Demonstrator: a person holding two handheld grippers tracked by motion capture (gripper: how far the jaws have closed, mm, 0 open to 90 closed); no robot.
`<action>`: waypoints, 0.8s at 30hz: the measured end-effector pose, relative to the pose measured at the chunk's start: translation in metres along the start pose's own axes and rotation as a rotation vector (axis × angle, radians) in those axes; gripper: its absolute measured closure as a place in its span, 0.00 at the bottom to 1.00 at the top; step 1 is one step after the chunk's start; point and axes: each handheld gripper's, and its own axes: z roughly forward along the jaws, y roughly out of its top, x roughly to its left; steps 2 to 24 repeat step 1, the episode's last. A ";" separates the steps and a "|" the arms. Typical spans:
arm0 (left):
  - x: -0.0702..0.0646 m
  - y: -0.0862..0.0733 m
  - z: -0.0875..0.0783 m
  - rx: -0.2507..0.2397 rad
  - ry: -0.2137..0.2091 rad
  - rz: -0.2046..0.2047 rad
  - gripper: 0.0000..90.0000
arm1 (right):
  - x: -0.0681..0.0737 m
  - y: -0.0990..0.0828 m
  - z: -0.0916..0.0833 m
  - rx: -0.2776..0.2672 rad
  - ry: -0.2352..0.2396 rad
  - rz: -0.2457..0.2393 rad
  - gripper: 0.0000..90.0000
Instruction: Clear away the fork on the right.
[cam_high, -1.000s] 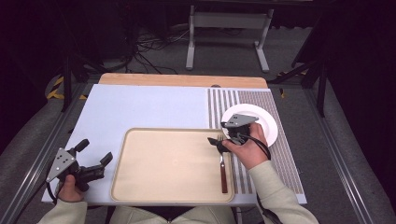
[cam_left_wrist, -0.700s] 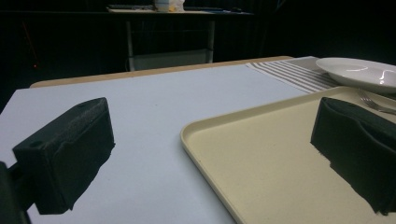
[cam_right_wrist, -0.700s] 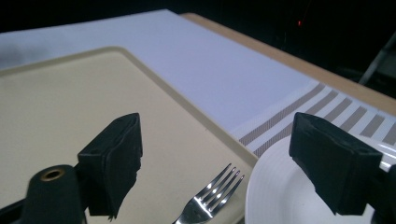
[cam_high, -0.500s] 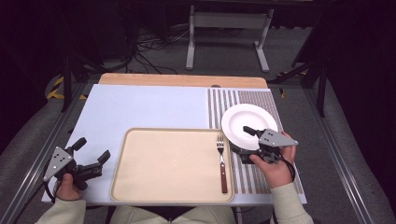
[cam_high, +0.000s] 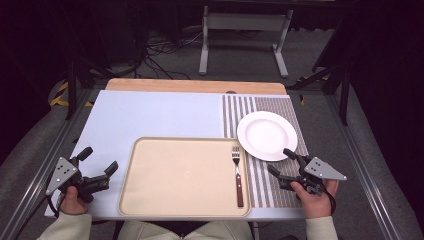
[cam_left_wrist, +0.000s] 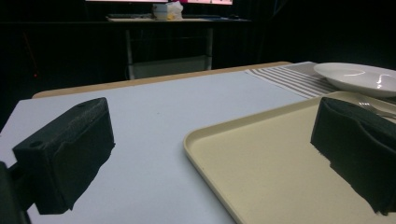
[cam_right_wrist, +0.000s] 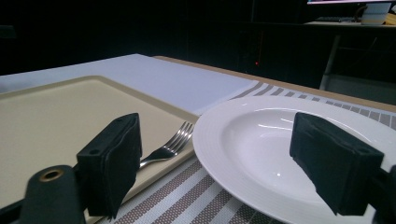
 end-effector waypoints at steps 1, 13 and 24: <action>0.000 0.000 0.000 0.000 0.000 0.000 0.00 | 0.000 0.000 0.000 -0.001 -0.002 -0.006 0.19; 0.000 0.000 0.000 0.000 0.000 0.000 0.00 | 0.000 0.000 0.000 -0.001 -0.002 -0.006 0.19; 0.000 0.000 0.000 0.000 0.000 0.000 0.00 | 0.000 0.000 0.000 -0.001 -0.002 -0.006 0.19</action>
